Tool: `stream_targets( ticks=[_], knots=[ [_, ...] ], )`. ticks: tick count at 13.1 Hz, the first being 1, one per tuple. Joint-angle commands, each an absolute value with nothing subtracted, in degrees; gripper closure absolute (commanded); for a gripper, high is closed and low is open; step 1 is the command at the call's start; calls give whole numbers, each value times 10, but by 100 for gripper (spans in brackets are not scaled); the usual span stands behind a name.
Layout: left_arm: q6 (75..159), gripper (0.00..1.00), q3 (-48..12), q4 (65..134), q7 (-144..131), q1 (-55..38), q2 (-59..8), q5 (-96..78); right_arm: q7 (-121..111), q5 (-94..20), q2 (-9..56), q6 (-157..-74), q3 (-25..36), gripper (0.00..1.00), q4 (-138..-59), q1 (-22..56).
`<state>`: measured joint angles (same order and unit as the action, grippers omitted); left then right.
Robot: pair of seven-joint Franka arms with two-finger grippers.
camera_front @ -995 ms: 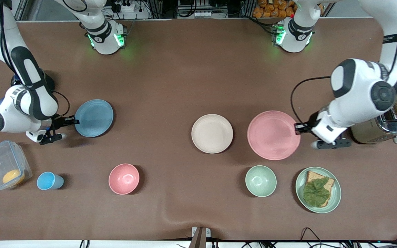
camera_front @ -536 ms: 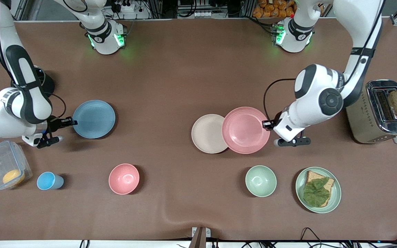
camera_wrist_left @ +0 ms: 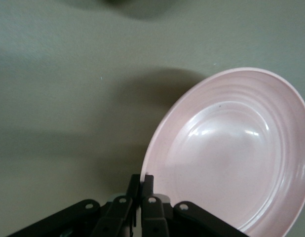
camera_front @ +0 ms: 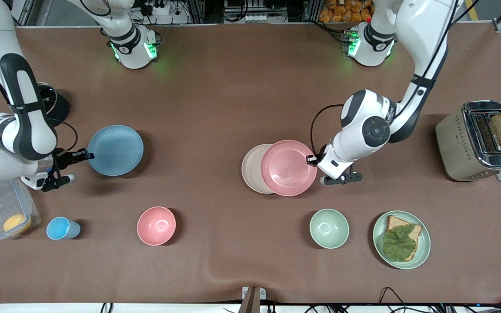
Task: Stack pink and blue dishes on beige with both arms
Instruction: 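Lower the pink plate onto the beige plate with the left gripper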
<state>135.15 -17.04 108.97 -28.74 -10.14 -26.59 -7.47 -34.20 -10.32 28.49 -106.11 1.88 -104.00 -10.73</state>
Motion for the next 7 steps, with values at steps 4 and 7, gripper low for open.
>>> stream_targets(
  ticks=[4,7],
  knots=[
    [1404,100,-172,1134,-326,-130,-265,-91,-316,-114,291,-1016,22,100,-998,-92],
    [1405,100,-173,1132,-336,-137,-265,-91,-316,-114,291,-1006,22,100,-985,-91]
  ],
)
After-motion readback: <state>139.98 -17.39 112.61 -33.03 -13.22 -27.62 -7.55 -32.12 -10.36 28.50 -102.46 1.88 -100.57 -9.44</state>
